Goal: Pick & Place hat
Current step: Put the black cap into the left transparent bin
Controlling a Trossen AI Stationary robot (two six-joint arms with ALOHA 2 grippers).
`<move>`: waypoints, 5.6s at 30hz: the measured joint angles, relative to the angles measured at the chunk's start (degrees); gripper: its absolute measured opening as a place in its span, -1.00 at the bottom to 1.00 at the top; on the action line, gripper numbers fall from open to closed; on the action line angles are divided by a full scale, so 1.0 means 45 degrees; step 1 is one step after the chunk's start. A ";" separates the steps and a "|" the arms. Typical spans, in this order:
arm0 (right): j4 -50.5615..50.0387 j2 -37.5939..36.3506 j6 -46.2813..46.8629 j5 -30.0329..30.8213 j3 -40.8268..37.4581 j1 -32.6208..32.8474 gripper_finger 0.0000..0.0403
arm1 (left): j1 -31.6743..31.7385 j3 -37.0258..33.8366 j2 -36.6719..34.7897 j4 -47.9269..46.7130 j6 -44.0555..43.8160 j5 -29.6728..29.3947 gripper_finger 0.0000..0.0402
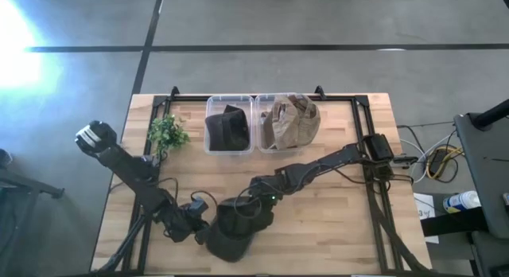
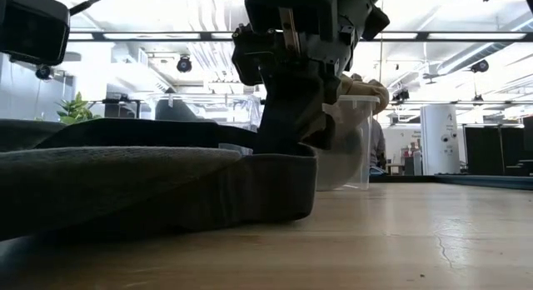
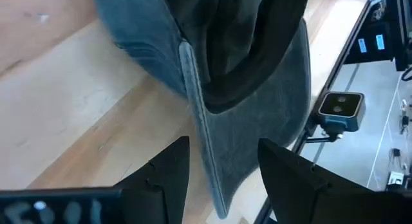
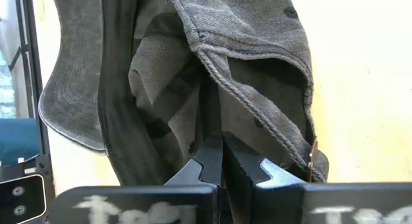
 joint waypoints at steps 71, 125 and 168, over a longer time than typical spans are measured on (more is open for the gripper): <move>-0.2113 -0.4745 0.1579 0.5210 -0.1645 -0.0573 -0.96 | -0.1210 0.7475 0.5480 -1.7448 0.6543 -0.5366 -0.31; 0.6393 -0.4731 0.6715 0.1181 -0.5255 -0.0312 -0.96 | -0.0573 -0.5153 -0.5706 -0.4090 -0.7487 -0.3856 -0.27; 0.6996 -0.2001 1.3344 -0.1087 -0.3981 0.1937 -0.96 | -0.0542 -0.5678 -0.4932 0.2198 -0.1757 -0.5156 -0.27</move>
